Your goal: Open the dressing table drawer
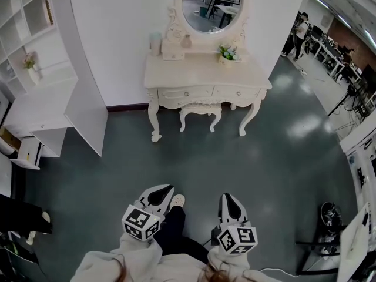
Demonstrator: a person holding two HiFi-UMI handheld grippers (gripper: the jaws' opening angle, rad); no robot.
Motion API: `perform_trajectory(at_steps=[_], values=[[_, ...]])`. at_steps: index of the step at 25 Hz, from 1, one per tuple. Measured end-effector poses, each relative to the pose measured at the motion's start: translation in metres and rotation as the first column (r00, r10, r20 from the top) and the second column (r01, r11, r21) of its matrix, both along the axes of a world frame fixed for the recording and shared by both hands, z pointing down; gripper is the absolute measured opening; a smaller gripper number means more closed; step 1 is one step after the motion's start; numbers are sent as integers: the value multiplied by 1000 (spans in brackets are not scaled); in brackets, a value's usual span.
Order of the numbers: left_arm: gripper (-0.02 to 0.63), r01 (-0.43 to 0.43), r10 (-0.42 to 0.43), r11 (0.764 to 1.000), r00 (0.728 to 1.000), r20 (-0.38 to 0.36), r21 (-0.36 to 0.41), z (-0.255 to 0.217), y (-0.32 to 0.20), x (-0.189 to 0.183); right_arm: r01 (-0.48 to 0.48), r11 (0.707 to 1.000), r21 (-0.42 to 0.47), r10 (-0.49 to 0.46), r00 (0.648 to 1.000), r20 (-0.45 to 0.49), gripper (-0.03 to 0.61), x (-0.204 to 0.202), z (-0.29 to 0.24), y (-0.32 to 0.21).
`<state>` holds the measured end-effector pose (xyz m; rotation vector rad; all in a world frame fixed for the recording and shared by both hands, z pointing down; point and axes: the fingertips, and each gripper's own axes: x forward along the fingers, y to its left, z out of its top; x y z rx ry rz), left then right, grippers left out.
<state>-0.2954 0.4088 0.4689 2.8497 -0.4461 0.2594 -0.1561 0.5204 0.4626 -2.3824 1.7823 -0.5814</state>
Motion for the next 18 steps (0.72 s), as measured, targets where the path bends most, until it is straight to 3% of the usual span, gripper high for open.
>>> perform_trajectory(at_steps=[11,18], values=[[20,23,-23,999,1000,-8,23,-16,-97,59,5,1000,8,-4,1000,-4,41,64,-13,-93],[20,-6,7,1000,1000,-25,18,-24,-148,89,-10,1000,3,10,1000,-10,41,91,-17,-143]])
